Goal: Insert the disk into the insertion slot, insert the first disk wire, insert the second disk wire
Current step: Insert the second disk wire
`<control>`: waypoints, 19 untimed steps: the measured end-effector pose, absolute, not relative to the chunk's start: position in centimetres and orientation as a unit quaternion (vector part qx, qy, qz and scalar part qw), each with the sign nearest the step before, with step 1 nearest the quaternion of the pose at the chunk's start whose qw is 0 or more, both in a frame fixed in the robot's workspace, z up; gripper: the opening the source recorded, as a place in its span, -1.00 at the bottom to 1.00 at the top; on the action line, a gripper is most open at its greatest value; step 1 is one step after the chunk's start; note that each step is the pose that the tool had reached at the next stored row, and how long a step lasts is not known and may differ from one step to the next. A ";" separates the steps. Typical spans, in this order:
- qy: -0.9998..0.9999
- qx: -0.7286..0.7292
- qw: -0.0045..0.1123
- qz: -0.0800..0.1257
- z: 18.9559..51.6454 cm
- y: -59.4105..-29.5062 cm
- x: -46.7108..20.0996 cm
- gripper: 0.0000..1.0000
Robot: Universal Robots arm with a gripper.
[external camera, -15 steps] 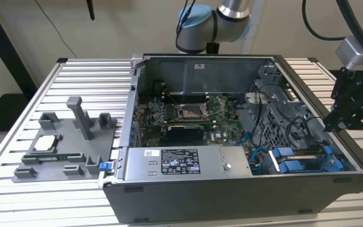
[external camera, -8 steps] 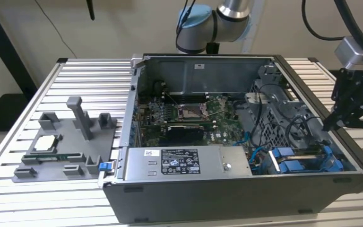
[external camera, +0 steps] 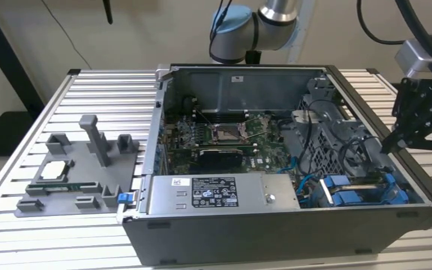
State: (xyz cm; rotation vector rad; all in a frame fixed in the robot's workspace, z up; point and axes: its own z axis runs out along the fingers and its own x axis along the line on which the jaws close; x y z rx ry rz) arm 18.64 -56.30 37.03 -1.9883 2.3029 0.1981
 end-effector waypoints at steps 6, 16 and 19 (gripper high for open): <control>0.755 -0.650 0.047 0.065 38.3 -56.3 17.3 -1.00; 0.756 -0.651 0.038 0.055 38.7 -56.4 13.2 -1.00; 0.756 -0.652 0.025 0.042 38.7 -56.4 13.0 -1.00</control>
